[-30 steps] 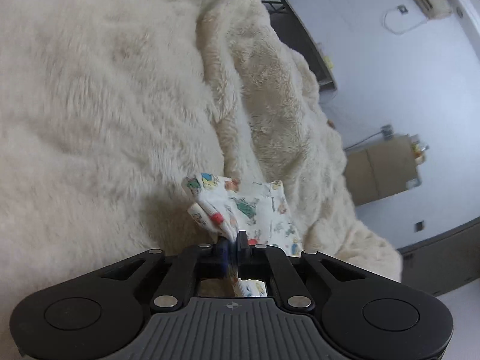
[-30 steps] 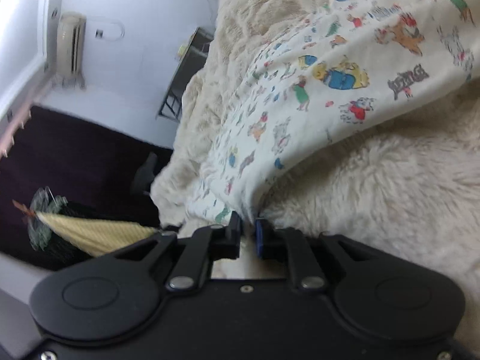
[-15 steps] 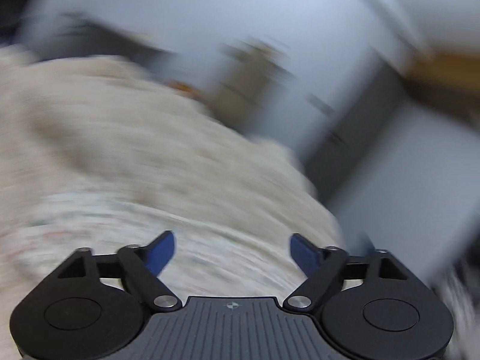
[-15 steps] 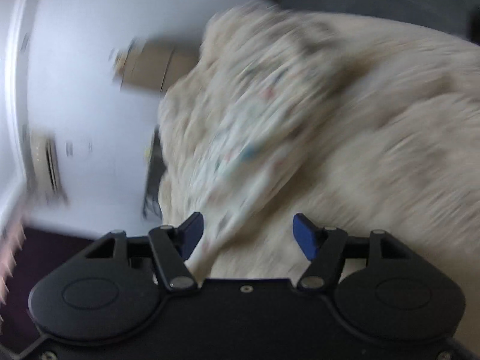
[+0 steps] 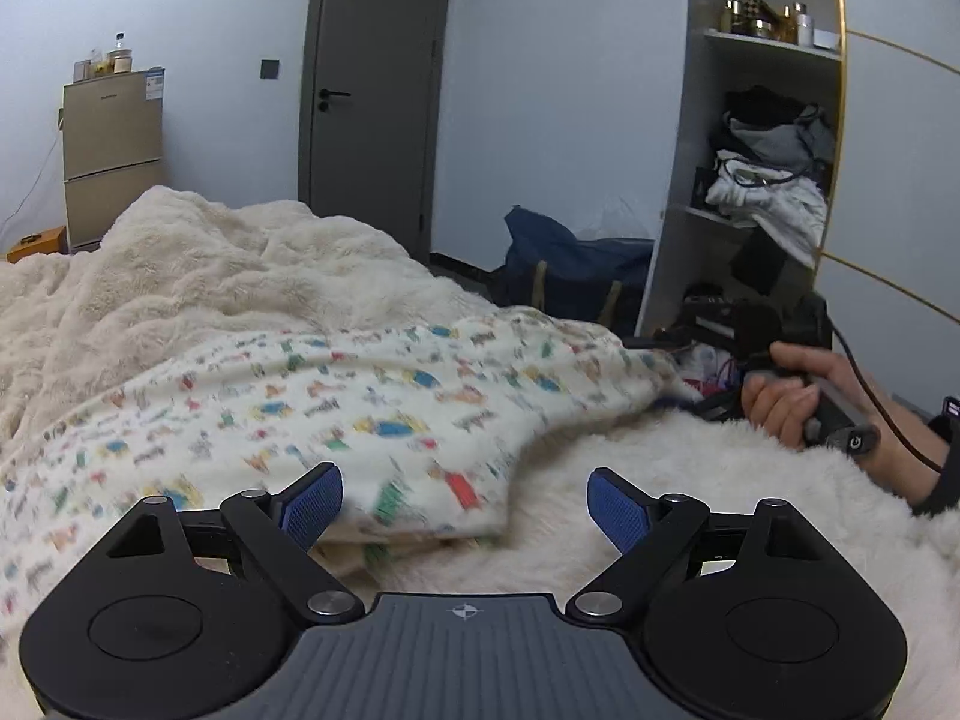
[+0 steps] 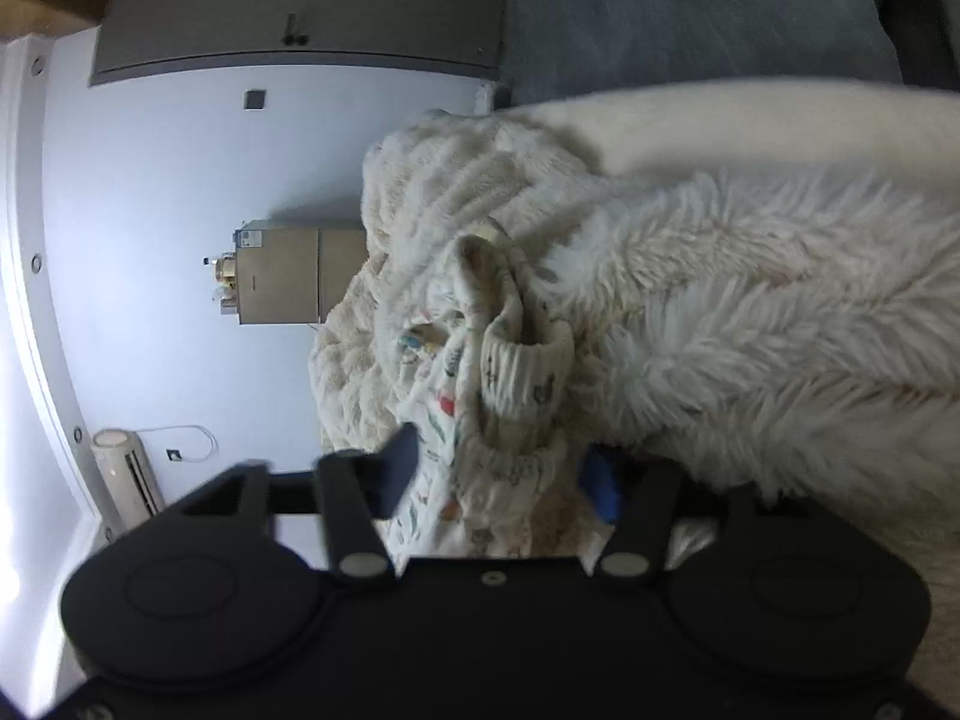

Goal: Fold clothes

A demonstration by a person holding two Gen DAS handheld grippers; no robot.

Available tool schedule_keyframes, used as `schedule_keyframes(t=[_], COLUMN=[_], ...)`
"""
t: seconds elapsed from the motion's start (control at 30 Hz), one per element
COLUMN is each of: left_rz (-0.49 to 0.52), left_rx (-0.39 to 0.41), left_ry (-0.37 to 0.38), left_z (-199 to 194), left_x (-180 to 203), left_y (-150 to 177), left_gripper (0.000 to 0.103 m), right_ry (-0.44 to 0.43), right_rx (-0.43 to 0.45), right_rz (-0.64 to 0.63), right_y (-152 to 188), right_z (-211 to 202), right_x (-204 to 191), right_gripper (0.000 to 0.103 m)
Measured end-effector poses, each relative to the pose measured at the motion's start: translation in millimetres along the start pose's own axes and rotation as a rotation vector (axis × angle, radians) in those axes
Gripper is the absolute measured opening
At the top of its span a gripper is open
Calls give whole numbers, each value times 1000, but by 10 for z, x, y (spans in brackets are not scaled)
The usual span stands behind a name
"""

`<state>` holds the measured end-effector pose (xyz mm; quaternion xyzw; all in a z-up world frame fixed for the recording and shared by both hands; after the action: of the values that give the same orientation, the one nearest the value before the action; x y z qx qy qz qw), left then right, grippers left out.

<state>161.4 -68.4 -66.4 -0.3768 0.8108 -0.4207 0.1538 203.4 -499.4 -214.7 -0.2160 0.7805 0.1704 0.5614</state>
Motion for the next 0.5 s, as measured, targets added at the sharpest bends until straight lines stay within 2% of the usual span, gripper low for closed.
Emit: schedule_keyframes(t=[0.1,0.27,0.5], left_rz=[-28,-109,-118], left_rx=[3,-60,-74], left_ry=[9,-60,-80], left_z=[20,136,119], left_x=[83,-17,-47], left_y=[37,136,179], left_gripper=[88,90,95], right_ry=[-6,28,-9], right_rx=[11,17,7], right_rz=[-14,-43,-42], right_y=[10,-25,-25], right_z=[-80,-22,21], right_x=[-65,-12,152], right_gripper=[39,43,41])
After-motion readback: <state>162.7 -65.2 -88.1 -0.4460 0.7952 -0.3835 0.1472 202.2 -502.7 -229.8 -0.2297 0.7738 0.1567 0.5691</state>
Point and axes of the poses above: each gripper's, at about its wrist camera, not at the fingertips, and z roughly the way its jaws point, x to its right, y to its underside, the point moved 6 cm from there along z, roughly the way its jaws point, and after that the axes turned 9 degrees about -x, right-handed, at the moved point
